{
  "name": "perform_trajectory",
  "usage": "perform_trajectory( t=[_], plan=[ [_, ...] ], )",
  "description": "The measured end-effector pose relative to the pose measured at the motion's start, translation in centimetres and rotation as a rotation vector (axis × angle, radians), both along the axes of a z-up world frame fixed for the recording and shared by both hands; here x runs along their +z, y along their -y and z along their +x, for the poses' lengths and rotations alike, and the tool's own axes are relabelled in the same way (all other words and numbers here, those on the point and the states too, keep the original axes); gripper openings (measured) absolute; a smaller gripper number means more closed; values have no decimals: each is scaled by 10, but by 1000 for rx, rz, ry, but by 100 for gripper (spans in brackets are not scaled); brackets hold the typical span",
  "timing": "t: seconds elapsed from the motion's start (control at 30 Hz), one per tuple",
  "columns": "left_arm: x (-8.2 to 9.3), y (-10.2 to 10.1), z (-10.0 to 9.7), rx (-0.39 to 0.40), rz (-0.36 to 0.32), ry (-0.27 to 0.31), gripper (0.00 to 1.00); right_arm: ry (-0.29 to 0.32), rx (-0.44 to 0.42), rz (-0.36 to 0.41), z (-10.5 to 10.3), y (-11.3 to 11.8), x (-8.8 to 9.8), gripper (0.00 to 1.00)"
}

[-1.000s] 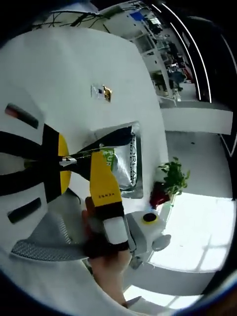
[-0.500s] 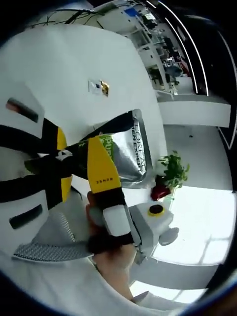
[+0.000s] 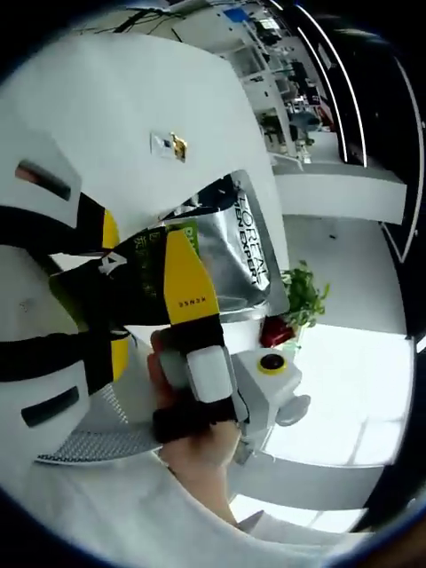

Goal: Arrange the skincare products in the storage area until every visible bottle or jar stands upright without overlapping.

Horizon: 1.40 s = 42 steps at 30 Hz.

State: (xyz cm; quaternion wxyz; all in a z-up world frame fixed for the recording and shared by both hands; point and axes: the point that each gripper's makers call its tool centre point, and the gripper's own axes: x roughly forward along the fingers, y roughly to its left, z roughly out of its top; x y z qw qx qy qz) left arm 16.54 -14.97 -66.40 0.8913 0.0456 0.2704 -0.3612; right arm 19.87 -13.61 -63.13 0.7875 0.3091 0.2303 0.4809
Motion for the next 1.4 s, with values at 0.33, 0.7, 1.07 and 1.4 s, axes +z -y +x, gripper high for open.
perform_trajectory(
  t=[0.33,0.7,1.07,1.4],
  plan=[
    [6,-16,2,30,-38,-16,50,-48,-16,42,7,3,-5,6],
    [33,-43,20,91,-170,-35,72,-32,68,150,-4,-7,12,6],
    [33,-29,0,-90,-337,-174,75,-26,188,364,-24,-11,48,6],
    [87,7,-28,-339,-777,-286,31,-18,312,468,-44,-16,67,6]
  ],
)
